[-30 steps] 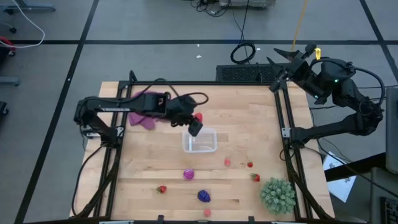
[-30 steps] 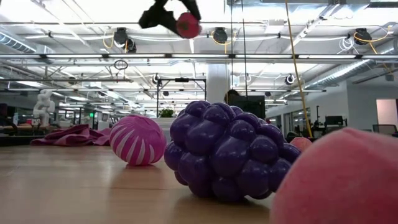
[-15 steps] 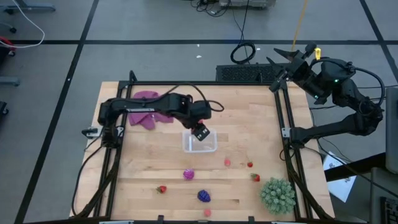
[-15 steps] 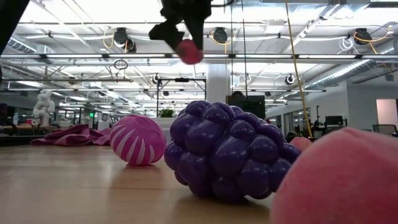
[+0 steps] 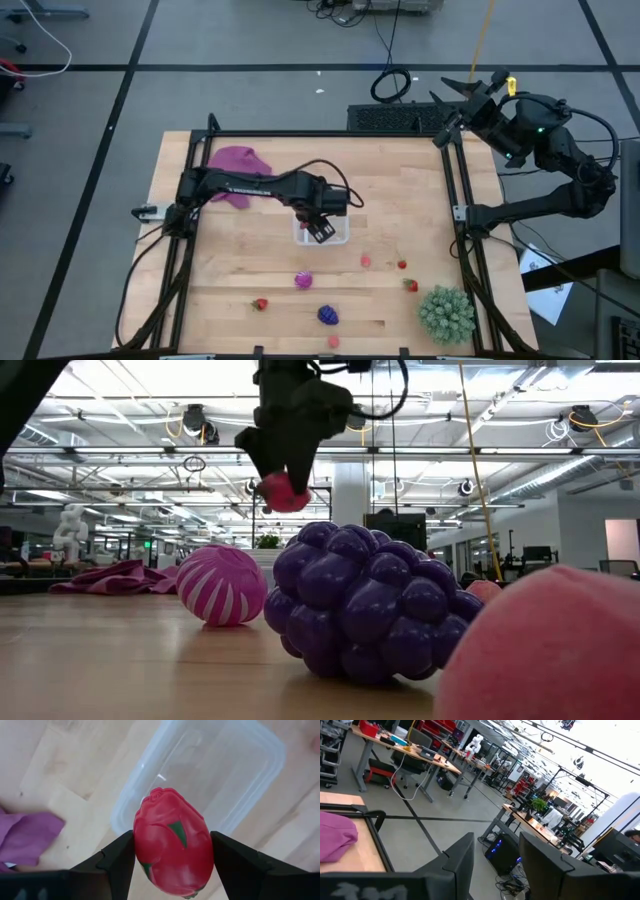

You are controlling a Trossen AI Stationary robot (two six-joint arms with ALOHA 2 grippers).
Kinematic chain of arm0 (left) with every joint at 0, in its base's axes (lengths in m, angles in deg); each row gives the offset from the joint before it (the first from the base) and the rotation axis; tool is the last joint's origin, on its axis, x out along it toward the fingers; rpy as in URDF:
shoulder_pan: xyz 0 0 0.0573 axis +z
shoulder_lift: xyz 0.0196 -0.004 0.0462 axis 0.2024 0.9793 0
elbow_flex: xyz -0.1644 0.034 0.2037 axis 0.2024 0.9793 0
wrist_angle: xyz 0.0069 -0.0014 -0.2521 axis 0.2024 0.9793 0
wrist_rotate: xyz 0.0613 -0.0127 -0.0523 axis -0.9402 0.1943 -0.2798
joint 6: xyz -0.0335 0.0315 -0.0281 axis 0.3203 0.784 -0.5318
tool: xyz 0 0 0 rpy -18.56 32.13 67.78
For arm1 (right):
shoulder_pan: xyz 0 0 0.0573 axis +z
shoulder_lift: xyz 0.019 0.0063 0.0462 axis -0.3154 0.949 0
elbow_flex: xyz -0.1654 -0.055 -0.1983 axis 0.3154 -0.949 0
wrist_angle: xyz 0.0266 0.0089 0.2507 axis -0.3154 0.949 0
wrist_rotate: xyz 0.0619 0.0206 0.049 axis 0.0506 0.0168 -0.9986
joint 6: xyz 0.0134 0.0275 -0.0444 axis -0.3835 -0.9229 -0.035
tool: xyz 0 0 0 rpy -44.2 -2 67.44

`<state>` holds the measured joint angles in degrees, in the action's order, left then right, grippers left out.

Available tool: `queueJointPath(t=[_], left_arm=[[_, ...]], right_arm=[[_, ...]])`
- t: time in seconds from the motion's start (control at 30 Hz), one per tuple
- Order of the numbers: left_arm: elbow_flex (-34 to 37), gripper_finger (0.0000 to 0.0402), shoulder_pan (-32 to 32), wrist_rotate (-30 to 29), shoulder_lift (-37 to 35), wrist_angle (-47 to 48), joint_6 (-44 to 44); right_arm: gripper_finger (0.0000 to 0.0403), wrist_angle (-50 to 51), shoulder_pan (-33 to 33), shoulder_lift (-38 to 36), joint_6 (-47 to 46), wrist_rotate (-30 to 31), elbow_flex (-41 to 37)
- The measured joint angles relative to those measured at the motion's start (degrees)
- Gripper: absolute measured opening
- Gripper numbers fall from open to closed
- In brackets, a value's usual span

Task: Pick and placing Produce into tupperware
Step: Put the red dragon fruit into the transparent bin

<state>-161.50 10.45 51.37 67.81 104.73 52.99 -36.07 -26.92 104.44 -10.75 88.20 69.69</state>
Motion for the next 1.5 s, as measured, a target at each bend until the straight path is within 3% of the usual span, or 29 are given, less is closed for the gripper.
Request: queueJointPath(t=[0.67,1.13,1.5], left_arm=[[0.1,0.0250,-1.0,-2.3,8.2,-1.9,0.9],[5.9,0.0251,-1.0,-2.3,8.7,-4.9,-0.8],[6.1,0.0251,-1.0,-2.5,8.7,-5.1,-0.4]], right_arm=[[0.0149,2.6,0.0,0.0,-0.4,0.1,0.0],[0.0149,2.6,0.0,0.0,-0.4,0.1,0.0],[0.0149,2.6,0.0,0.0,-0.4,0.1,0.0]])
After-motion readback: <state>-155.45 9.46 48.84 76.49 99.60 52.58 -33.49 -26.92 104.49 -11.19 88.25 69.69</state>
